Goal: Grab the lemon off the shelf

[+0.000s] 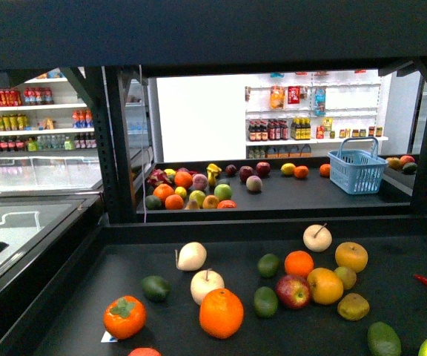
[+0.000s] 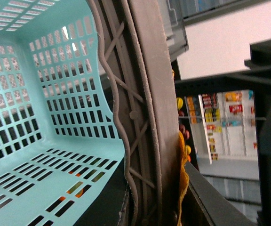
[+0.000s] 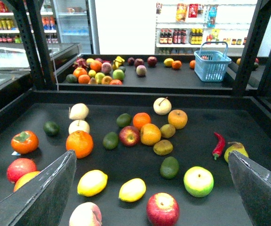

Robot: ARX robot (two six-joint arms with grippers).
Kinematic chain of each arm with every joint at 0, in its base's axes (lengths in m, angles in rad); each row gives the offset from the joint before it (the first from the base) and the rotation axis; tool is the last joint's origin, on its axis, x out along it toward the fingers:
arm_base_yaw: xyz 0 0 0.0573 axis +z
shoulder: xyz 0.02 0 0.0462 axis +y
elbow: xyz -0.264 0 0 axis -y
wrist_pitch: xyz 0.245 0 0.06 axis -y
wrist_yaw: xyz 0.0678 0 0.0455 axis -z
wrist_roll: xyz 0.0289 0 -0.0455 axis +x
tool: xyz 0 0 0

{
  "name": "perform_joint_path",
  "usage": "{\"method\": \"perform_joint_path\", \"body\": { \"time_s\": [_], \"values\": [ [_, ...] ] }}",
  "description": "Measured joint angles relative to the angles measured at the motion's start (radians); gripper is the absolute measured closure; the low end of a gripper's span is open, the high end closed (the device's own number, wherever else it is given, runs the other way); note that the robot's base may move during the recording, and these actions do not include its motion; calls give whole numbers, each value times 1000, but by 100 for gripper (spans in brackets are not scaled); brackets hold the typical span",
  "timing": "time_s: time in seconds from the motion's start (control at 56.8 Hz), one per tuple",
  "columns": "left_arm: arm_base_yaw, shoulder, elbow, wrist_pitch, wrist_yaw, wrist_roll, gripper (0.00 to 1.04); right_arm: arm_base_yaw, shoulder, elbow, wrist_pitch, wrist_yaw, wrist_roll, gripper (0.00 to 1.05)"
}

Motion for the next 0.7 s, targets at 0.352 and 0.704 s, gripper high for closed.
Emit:
{"method": "perform_joint_path", "body": {
  "time_s": [0.352,0.704],
  "values": [
    [-291,-283,-83,-80,148,172,87,0,0,0,0,0,0,7],
    [-709,-320,-278,-23,74,187,89,0,0,0,0,0,0,7]
  ]
}}
